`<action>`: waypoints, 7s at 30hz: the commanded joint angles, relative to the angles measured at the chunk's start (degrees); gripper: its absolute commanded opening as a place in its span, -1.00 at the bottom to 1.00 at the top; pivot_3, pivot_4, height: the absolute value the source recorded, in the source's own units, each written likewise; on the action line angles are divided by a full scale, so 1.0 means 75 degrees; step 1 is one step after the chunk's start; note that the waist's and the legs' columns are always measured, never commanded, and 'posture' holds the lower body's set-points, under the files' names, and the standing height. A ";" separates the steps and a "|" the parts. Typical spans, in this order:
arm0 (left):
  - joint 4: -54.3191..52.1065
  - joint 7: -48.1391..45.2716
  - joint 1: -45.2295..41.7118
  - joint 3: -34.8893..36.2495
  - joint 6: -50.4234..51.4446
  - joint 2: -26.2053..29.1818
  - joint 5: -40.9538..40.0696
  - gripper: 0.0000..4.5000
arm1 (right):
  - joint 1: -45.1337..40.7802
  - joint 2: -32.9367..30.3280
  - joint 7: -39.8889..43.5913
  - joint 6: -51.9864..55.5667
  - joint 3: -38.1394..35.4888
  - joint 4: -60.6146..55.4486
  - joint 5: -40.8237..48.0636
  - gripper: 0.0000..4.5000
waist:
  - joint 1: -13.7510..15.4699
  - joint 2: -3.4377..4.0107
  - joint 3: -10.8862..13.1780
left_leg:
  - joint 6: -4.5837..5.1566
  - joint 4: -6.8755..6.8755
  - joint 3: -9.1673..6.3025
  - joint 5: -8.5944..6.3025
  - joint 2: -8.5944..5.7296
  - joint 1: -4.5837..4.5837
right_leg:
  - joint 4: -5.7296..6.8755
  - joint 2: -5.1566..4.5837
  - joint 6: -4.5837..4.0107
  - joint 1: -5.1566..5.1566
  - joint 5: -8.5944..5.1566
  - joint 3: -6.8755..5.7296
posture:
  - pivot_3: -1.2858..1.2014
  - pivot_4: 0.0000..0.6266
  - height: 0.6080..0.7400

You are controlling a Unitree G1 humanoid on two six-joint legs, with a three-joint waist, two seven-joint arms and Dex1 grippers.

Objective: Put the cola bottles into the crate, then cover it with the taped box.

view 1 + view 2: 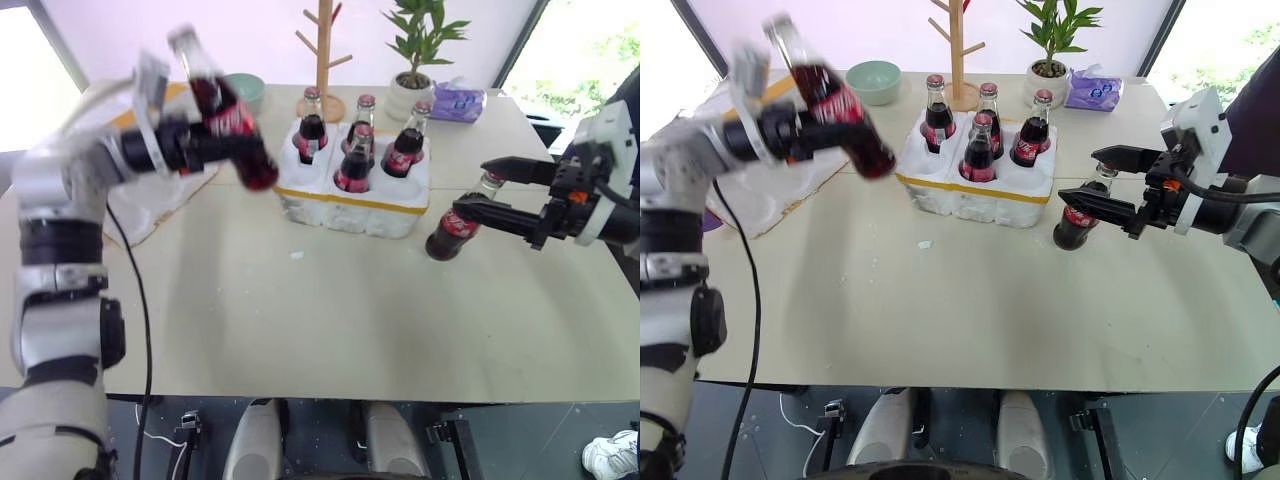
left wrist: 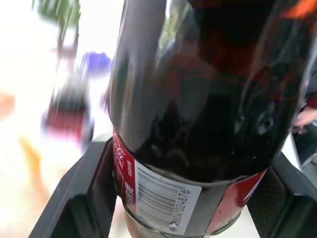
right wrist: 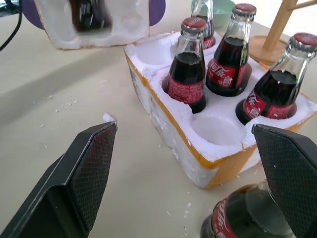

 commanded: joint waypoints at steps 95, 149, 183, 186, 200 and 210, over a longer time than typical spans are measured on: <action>-0.4376 0.0548 0.2865 -0.0687 -0.0072 0.0121 -0.0079 1.00 | -0.2712 0.2626 -0.1167 -0.1309 0.0948 0.2279 -0.1335 0.26 | -0.0247 0.0069 0.0032 | 0.0001 -0.0036 0.0006 0.0001 0.0008 0.0092 | 0.0013 0.0017 0.0002 0.0052 -0.0004 0.0019 | 0.03 -0.52 1.00; 0.4557 -0.1602 0.1057 -0.1388 -0.4081 0.5265 0.4694 1.00 | -0.3403 0.0080 0.1868 0.0322 0.0580 0.0618 0.0628 0.98 | -0.0192 0.0043 0.0032 | -0.0006 -0.0035 0.0054 0.0000 0.0016 -0.0015 | 0.0022 -0.0005 -0.0027 -0.0070 -0.0011 0.0009 | 0.03 -0.52 1.00; 0.5435 0.1632 -0.1172 -0.1290 -0.6445 0.3539 0.5906 -0.86 | -0.1551 -0.0668 0.0707 0.0427 -0.0166 -0.0274 0.1186 1.00 | -0.0169 0.0006 0.0037 | -0.0003 -0.0023 0.0036 -0.0001 0.0018 -0.0019 | 0.0026 -0.0005 -0.0024 -0.0063 -0.0012 0.0009 | 0.03 -0.52 1.00; 0.4977 0.2922 -0.1429 -0.1077 -0.6924 0.3176 0.5870 -0.86 | -0.1571 -0.0543 0.0405 0.0409 -0.0122 -0.0132 0.1079 1.00 | -0.0089 -0.0001 0.0035 | -0.0003 -0.0007 0.0034 -0.0001 0.0017 -0.0026 | 0.0026 -0.0006 -0.0009 -0.0059 -0.0003 0.0009 | 0.03 -0.52 1.00; 0.3953 0.5889 -0.2054 -0.2386 -1.0478 0.1130 0.7305 -0.86 | -0.1048 -0.0207 -0.0120 0.0402 -0.0558 -0.0517 0.1309 1.00 | -0.0035 -0.0001 0.0034 | -0.0002 -0.0004 0.0040 -0.0001 0.0010 -0.0019 | 0.0030 -0.0002 0.0015 -0.0052 0.0012 0.0017 | 0.03 -0.52 1.00; 0.4232 0.7001 -0.1682 -0.3759 -1.1557 0.0558 0.8863 -0.86 | -0.0005 -0.0255 -0.0705 0.0641 -0.1569 -0.0951 0.1669 1.00 | -0.0051 0.0000 0.0034 | -0.0001 -0.0008 0.0039 0.0000 0.0010 -0.0011 | 0.0032 0.0001 0.0016 -0.0051 0.0013 0.0019 | 0.03 -0.52 1.00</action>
